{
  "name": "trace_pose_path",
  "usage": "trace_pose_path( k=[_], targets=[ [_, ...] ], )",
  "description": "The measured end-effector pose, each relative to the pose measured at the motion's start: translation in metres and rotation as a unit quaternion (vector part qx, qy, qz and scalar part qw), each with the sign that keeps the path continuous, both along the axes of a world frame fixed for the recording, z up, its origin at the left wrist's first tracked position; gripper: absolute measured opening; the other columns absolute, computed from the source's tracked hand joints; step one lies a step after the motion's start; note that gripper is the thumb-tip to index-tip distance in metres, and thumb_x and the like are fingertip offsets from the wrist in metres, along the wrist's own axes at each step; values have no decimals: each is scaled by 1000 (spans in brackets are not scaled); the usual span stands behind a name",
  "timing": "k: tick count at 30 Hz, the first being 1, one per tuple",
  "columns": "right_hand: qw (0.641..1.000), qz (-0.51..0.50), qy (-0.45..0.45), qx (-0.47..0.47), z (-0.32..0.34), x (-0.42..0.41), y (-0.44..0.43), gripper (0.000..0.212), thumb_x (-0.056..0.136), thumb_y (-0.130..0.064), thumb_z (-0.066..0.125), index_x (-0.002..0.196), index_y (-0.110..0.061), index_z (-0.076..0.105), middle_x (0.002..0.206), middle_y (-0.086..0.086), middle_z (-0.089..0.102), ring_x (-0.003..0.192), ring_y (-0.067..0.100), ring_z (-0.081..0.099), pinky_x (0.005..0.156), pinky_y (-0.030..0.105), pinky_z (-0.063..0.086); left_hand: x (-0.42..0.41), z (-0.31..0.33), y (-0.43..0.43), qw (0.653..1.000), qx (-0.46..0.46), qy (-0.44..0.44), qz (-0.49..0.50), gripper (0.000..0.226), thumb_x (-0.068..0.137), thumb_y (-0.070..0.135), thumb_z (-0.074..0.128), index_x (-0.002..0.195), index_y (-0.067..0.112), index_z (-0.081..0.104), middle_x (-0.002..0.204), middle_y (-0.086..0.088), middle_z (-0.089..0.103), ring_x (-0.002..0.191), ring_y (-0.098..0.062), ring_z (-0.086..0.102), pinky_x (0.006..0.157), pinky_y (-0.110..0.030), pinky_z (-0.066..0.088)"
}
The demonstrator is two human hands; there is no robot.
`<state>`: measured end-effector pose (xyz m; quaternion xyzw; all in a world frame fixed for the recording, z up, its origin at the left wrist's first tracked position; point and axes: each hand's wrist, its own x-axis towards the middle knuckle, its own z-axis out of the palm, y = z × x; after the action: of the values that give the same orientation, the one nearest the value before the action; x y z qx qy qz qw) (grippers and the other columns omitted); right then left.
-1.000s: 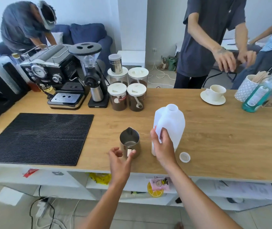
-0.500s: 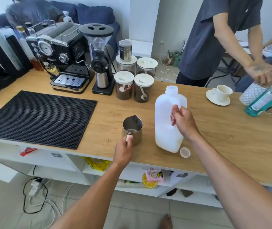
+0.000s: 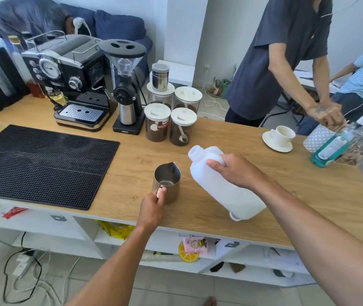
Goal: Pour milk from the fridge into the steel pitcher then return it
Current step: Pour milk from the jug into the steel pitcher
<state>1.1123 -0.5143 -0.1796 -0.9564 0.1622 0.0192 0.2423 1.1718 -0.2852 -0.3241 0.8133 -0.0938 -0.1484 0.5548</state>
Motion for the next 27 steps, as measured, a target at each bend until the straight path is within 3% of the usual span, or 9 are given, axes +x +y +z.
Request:
trace_pose_path(
  k=[8, 15, 19, 22, 27],
  targets=[
    [997, 19, 39, -64, -1, -1, 10, 57, 92, -65, 39, 62, -17, 45, 65, -3, 50, 57, 16, 46, 54, 32, 34, 2, -2, -2, 1000, 7, -10, -9, 46, 104, 36, 45, 63, 17, 34, 55, 5, 33, 49, -11, 28, 50, -32, 25],
    [987, 53, 58, -140, 0, 5, 16, 57, 92, -65, 39, 62, -17, 44, 66, -4, 49, 58, 13, 44, 49, 32, 29, 3, -3, -1, 1000, -2, -7, -18, 46, 104, 36, 45, 63, 19, 33, 53, 9, 31, 48, -8, 26, 49, -28, 24],
    [981, 77, 56, -171, -6, 10, 20, 59, 93, -64, 40, 61, -15, 45, 66, -3, 45, 64, 23, 49, 51, 33, 30, 5, -4, 0, 1000, -3, -9, -17, 47, 104, 36, 46, 62, 20, 34, 52, 10, 32, 47, -7, 26, 49, -29, 24],
    [979, 86, 53, -177, -10, 14, 23, 61, 92, -64, 41, 65, -11, 51, 65, -2, 48, 67, 25, 53, 54, 33, 35, 6, -5, 1, 1000, 0, -13, -22, 46, 104, 36, 45, 62, 20, 35, 53, 10, 33, 48, -8, 28, 50, -30, 25],
    [976, 98, 54, -189, -11, 21, 30, 60, 92, -64, 41, 66, -11, 50, 65, 0, 49, 66, 25, 50, 50, 33, 29, 7, -3, 2, 1000, -3, -11, -26, 46, 104, 34, 46, 62, 20, 35, 52, 12, 32, 45, -4, 26, 45, -23, 23]
  ],
)
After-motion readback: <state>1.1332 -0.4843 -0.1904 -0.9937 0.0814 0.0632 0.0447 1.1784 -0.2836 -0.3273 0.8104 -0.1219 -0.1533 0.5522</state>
